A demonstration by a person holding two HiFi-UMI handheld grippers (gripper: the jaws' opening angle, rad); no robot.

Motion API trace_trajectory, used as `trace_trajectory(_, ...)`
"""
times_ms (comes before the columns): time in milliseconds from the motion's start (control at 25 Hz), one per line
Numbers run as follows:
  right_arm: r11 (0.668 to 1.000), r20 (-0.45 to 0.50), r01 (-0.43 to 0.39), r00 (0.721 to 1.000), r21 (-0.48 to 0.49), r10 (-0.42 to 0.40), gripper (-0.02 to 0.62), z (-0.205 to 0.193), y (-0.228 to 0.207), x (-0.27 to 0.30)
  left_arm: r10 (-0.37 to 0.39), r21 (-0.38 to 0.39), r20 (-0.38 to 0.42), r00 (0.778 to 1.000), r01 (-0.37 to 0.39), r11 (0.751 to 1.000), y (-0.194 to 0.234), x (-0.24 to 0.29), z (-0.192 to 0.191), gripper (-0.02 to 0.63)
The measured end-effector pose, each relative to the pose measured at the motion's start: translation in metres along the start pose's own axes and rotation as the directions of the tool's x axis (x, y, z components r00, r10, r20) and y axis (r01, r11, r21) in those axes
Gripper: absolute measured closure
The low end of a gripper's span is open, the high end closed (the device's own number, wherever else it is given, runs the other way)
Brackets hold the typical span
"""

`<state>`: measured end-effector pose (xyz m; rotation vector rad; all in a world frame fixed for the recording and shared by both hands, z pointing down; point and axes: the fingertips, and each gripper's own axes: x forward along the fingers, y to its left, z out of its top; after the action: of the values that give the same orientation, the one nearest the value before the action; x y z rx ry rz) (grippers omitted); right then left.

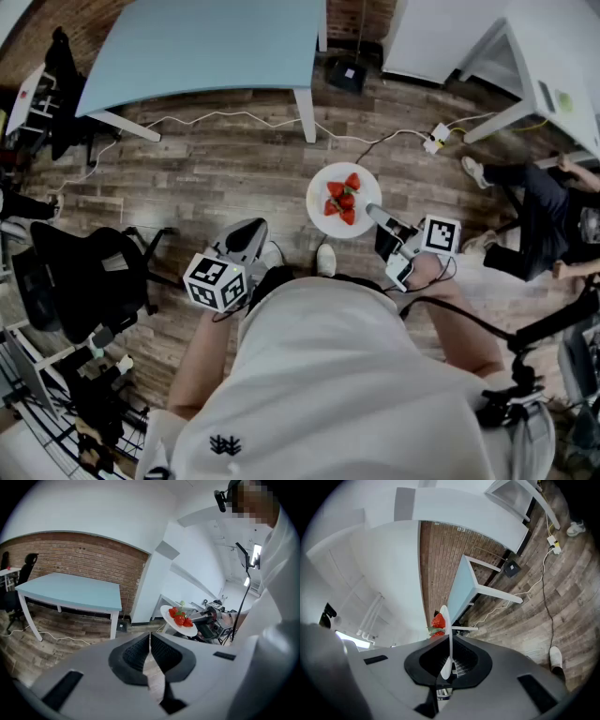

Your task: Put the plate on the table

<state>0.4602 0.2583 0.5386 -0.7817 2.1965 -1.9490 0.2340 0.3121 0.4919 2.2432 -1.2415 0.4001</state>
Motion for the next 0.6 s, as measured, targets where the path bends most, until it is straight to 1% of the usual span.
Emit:
trace_trajectory(160, 1.0, -0.012, -0.003, 1.0, -0.012, 0.003, 0.58, -0.001, 0.001, 0.0, 0.013, -0.01, 0.0, 1.0, -0.013, 1.0, 0.0, -0.003, 0.001, 0.594)
trace_trajectory(240, 1.0, -0.011, -0.004, 1.0, -0.003, 0.004, 0.58, -0.002, 0.002, -0.001, 0.011, -0.01, 0.003, 1.0, -0.011, 1.0, -0.002, -0.003, 0.003, 0.594)
trace_trajectory(480, 0.999, -0.017, 0.037, 0.999, 0.016, -0.037, 0.58, -0.001, -0.008, 0.0, 0.013, -0.028, 0.008, 1.0, -0.013, 1.0, 0.006, -0.002, 0.008, 0.594)
trace_trajectory(600, 0.999, -0.023, 0.032, 0.999, 0.023, -0.032, 0.579, 0.001, -0.005, 0.006, 0.014, -0.041, 0.016, 1.0, -0.013, 0.999, 0.012, -0.002, 0.011, 0.594)
